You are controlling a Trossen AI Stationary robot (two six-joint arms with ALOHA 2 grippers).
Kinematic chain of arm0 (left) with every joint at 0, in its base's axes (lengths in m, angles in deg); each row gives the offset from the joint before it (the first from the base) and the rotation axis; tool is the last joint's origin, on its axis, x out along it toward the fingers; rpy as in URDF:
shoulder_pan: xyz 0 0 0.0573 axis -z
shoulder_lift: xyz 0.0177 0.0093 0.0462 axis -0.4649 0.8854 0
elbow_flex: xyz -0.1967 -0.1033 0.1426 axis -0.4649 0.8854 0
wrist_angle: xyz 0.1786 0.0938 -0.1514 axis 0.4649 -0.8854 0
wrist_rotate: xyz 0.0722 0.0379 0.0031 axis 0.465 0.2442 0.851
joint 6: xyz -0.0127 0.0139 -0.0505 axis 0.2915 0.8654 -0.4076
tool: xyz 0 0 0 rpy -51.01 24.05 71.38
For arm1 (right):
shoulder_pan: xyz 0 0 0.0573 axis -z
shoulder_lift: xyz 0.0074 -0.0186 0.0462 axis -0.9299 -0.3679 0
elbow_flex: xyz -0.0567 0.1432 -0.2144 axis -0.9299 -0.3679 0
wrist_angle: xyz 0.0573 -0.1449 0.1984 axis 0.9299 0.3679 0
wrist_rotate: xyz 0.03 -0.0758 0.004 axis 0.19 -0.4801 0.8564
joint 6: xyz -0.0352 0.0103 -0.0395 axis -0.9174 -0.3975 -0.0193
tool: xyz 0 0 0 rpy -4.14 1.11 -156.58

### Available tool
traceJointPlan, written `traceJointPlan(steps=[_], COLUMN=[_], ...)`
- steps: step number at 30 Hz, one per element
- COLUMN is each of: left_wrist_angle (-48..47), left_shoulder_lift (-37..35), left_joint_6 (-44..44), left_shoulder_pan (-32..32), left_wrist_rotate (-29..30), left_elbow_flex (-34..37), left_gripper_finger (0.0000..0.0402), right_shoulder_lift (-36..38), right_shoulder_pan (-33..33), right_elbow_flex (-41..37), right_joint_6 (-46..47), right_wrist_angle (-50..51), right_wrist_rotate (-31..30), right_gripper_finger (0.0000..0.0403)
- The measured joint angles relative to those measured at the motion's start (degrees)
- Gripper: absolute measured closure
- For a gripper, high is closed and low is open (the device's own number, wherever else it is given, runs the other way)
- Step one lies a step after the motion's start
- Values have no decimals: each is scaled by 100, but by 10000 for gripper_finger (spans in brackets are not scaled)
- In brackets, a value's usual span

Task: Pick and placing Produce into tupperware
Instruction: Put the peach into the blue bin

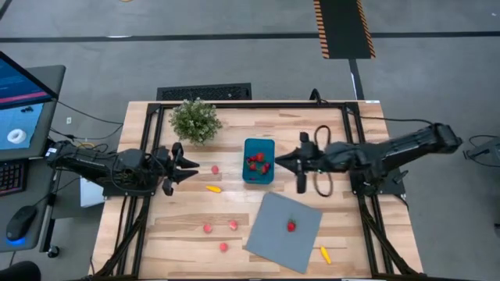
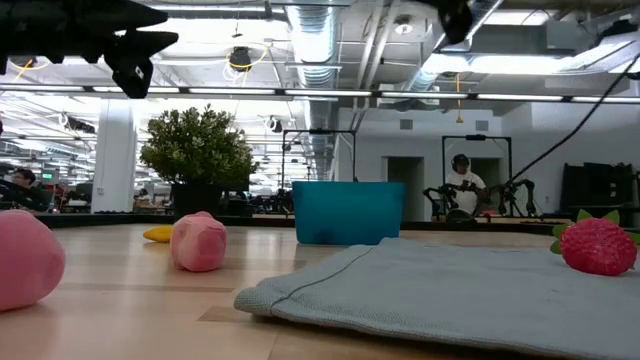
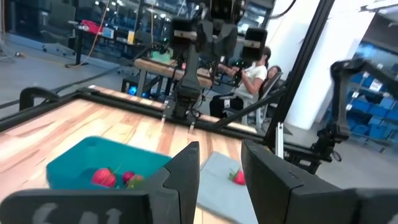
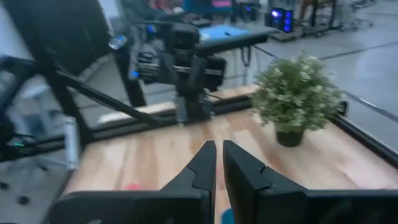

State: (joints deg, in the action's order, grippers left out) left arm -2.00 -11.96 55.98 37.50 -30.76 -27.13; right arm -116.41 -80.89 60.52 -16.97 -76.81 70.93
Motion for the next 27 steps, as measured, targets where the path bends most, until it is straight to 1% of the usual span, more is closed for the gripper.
traceJointPlan(steps=[4,9,14,15,18,20,22,24,27], left_wrist_angle=[179,246,380,426,475,687,918,1091,1107], left_shoulder_lift=[-2,41,320,420,796,1115,1468,1829,2360], left_joint_6=[-67,-238,-230,-229,-214,-174,-104,29,339], left_shoulder_pan=[-1,0,0,0,0,0,0,0,-2], left_wrist_rotate=[-16,-150,-302,-302,-304,-306,-337,-401,-671], left_elbow_flex=[0,0,0,-4,-43,-74,-136,-226,-510], left_gripper_finger=[293,293,293,293,293,293,293,293,293], right_shoulder_lift=[438,893,1342,1445,1686,1794,1890,1968,2067], right_shoulder_pan=[-344,-889,-1507,-1633,-2016,-2257,-2475,-2677,-2963], right_elbow_flex=[-331,-670,-1079,-1173,-1462,-1678,-1882,-2062,-2309], right_joint_6=[55,-36,-420,-440,-445,-442,-444,-491,-689], right_wrist_angle=[-180,-529,-1358,-1457,-1641,-1691,-1951,-2274,-2919], right_wrist_rotate=[-24,-405,-447,-493,-904,-1165,-1396,-1411,-1381], right_gripper_finger=[351,351,351,351,351,351,351,351,351])
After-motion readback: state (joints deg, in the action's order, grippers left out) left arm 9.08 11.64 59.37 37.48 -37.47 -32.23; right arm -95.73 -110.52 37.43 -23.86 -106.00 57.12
